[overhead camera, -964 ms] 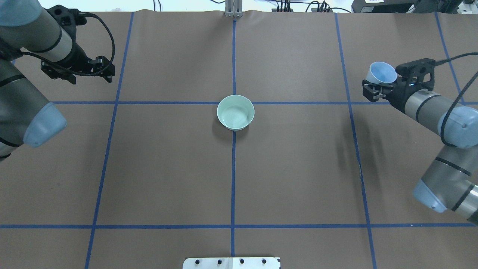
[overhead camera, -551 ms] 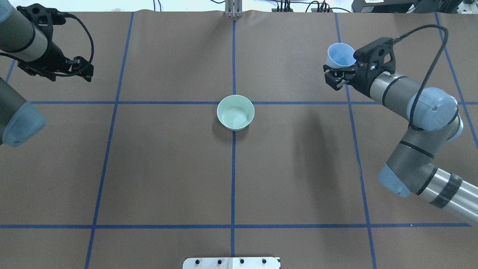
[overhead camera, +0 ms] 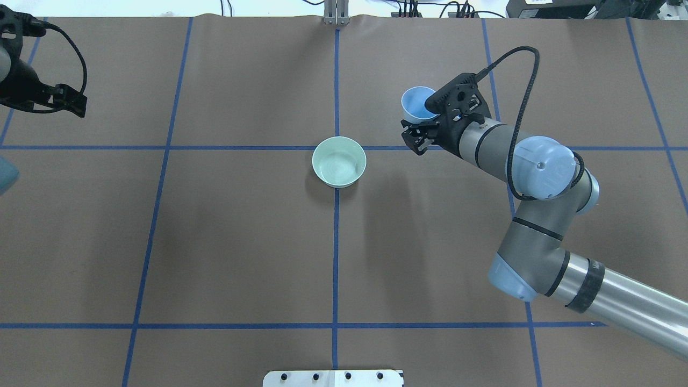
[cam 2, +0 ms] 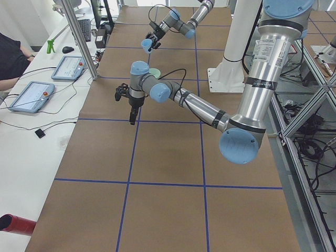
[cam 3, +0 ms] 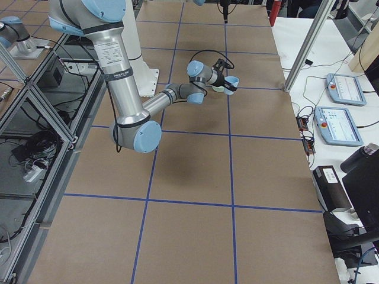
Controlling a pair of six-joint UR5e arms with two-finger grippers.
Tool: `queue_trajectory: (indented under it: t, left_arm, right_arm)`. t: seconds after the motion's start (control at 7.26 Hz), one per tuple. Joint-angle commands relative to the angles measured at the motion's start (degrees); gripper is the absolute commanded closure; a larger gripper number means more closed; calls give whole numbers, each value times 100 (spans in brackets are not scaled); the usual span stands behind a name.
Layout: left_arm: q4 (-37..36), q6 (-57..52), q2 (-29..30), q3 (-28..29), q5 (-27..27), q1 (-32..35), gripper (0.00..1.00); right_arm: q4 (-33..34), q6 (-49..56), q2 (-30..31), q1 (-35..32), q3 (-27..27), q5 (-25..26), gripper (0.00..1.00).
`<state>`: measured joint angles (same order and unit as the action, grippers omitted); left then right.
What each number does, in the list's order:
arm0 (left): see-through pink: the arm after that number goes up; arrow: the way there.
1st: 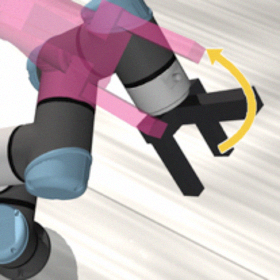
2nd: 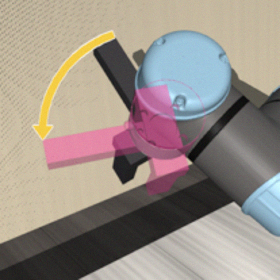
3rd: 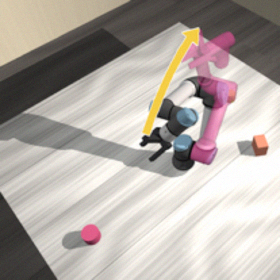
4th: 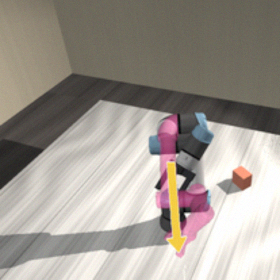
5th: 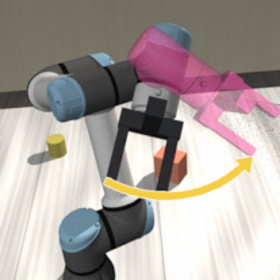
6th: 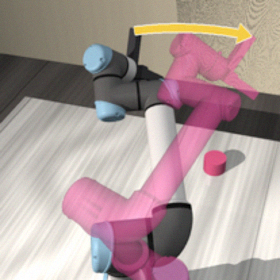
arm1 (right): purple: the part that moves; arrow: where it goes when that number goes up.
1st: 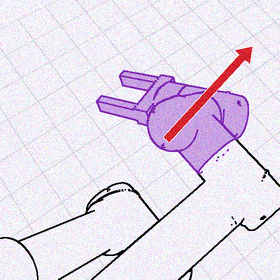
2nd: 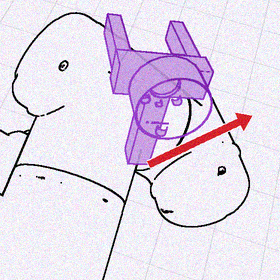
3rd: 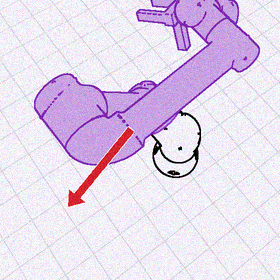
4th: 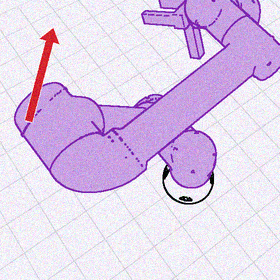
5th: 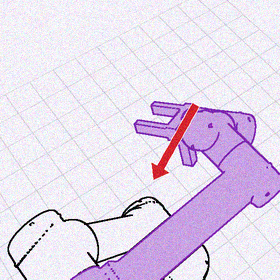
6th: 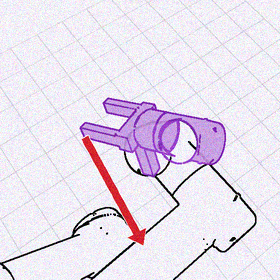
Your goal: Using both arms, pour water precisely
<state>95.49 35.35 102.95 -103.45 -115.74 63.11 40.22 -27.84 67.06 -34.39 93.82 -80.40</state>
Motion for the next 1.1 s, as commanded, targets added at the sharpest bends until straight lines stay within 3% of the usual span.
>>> queue_trajectory:
  t: [0.0, 0.14, 0.55, 0.83, 0.96]
  left_arm:
    - [5, -300, -56, 79, -175, 227, 1]
    - [5, -309, -56, 80, -203, 254, 1]
    - [5, -309, -65, 106, -203, 263, 1]
    - [14, -309, -74, 176, -203, 272, 1]
    - [14, -405, -74, 246, -203, 272, 1]
  right_arm:
    - [1331, 733, -184, 108, 327, -142, 100]
    - [2157, 1163, -437, 152, 425, -143, 100]
    - [3750, 1237, -1018, 432, 435, 6, 100]
    - [5016, 1779, -1518, 687, 427, 749, 100]
    - [5526, 1852, -1695, 775, 409, 884, 100]
